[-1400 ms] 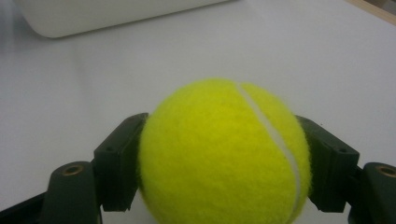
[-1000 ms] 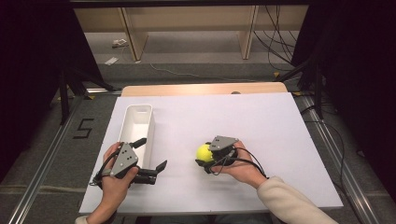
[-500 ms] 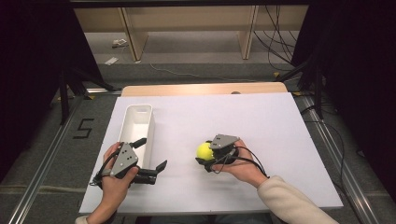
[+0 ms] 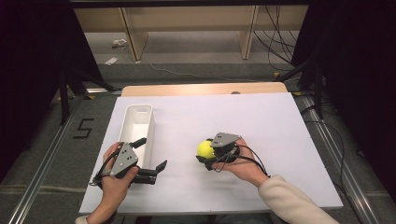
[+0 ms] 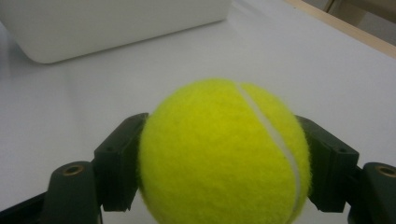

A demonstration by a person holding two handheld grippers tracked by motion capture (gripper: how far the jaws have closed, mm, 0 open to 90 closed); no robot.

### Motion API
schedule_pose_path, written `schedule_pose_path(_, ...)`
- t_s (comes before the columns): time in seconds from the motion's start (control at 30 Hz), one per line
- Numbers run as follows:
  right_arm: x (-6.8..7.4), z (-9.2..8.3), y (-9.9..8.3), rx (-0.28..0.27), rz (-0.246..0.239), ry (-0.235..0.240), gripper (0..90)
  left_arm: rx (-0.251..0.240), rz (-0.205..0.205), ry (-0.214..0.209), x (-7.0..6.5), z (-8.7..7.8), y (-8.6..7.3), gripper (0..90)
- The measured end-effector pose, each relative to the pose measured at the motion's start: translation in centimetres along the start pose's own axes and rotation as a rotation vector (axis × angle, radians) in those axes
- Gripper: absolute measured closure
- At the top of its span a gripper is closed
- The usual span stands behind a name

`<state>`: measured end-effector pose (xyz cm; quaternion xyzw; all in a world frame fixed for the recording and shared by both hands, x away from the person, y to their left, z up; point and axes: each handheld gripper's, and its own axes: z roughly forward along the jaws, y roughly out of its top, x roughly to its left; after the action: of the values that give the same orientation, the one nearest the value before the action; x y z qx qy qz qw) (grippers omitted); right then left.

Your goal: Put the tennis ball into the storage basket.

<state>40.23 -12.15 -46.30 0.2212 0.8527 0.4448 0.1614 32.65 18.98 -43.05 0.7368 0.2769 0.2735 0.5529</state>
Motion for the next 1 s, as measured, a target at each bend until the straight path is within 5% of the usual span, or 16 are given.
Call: schedule_pose_path(1.0,-0.1,-0.5,1.1,-0.041,0.013,0.000,26.5,0.001,0.004,0.000,0.0,0.0,0.0,0.0)
